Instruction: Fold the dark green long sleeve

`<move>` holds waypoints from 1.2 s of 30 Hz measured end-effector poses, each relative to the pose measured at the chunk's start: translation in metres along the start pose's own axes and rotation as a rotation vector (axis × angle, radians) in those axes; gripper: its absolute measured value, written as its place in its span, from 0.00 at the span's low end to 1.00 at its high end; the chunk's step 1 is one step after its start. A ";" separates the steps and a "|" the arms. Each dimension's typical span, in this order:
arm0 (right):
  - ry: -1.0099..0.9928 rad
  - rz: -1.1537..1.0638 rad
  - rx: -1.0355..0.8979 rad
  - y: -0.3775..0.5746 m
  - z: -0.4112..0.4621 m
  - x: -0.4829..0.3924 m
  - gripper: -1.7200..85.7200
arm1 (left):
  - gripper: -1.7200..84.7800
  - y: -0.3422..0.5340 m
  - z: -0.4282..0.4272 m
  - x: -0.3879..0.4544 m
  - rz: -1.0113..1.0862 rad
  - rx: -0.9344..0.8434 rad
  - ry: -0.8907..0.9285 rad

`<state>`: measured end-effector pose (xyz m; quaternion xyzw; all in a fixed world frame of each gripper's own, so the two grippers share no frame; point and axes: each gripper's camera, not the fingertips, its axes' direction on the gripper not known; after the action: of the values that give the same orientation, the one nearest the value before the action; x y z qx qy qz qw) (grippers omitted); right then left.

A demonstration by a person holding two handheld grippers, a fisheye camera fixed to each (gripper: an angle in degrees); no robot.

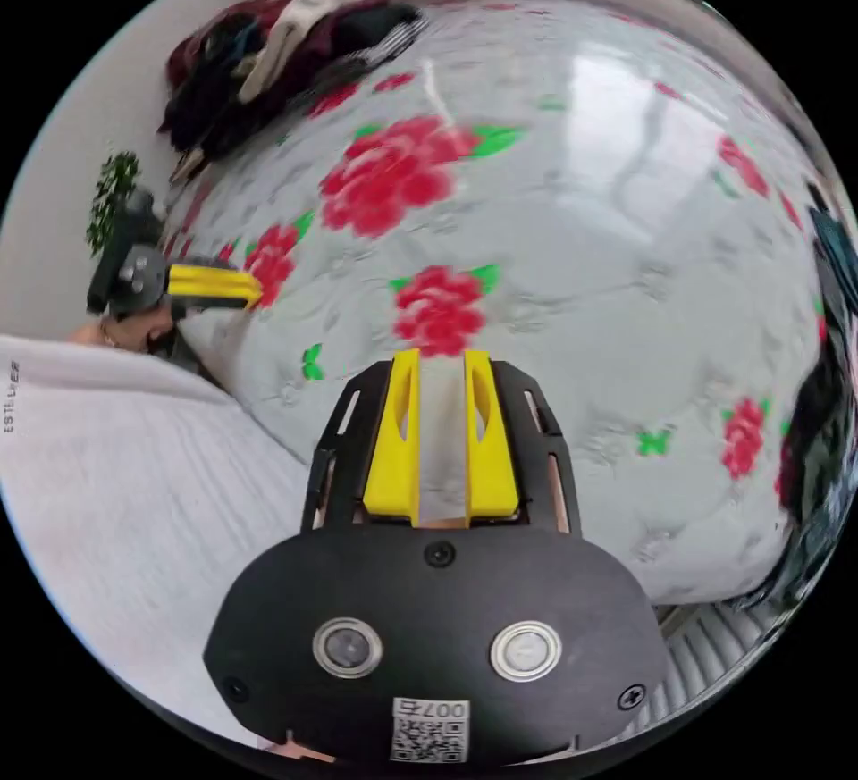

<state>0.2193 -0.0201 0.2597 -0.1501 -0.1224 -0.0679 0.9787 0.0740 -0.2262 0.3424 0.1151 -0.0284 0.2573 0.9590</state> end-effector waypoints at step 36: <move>-0.015 0.051 0.439 0.074 -0.249 0.240 0.02 | 0.09 0.121 0.002 -0.004 -0.408 0.406 0.345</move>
<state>0.5175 -0.0502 0.0711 0.0632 -0.1376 -0.0139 0.9884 0.0099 -0.1272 0.3687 0.2617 0.2099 0.0761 0.9390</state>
